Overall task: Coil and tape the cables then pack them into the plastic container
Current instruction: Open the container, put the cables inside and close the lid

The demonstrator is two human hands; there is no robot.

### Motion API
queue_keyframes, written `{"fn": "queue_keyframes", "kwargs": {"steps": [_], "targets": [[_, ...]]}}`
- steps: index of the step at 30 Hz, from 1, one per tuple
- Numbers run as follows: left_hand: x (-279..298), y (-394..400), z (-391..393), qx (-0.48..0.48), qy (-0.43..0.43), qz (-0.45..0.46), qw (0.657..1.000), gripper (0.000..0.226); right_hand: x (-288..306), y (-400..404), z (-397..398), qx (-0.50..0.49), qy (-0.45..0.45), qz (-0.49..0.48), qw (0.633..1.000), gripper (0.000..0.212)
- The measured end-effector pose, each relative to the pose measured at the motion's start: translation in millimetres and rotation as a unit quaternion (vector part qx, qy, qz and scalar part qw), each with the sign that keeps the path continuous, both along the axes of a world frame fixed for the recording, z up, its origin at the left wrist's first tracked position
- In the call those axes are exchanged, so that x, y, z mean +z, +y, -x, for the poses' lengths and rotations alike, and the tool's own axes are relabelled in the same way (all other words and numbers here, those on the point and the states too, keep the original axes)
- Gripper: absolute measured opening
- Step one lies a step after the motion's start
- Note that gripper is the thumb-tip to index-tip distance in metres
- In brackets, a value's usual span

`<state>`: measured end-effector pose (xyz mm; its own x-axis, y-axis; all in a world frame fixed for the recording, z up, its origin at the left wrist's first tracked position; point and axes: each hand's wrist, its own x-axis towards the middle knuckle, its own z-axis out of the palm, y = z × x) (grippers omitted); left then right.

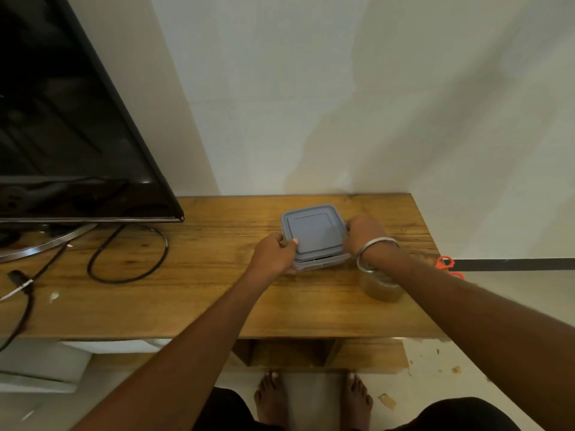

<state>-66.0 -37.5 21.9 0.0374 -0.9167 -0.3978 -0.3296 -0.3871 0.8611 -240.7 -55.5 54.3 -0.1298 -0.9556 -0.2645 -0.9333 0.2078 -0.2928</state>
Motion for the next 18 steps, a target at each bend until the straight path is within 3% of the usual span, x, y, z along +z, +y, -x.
{"fn": "queue_keyframes", "kwargs": {"steps": [11,18], "targets": [[-3.0,-0.9,-0.2,-0.009,0.01,0.0,1.0,0.047,2.2,-4.8,-2.0,0.047,0.052,-0.027,0.997,0.028],[-5.1,2.9,-5.4,-0.036,0.017,0.033,0.999,0.066,11.9,-6.9,9.1,0.057,-0.024,-0.113,0.992,0.037]]}}
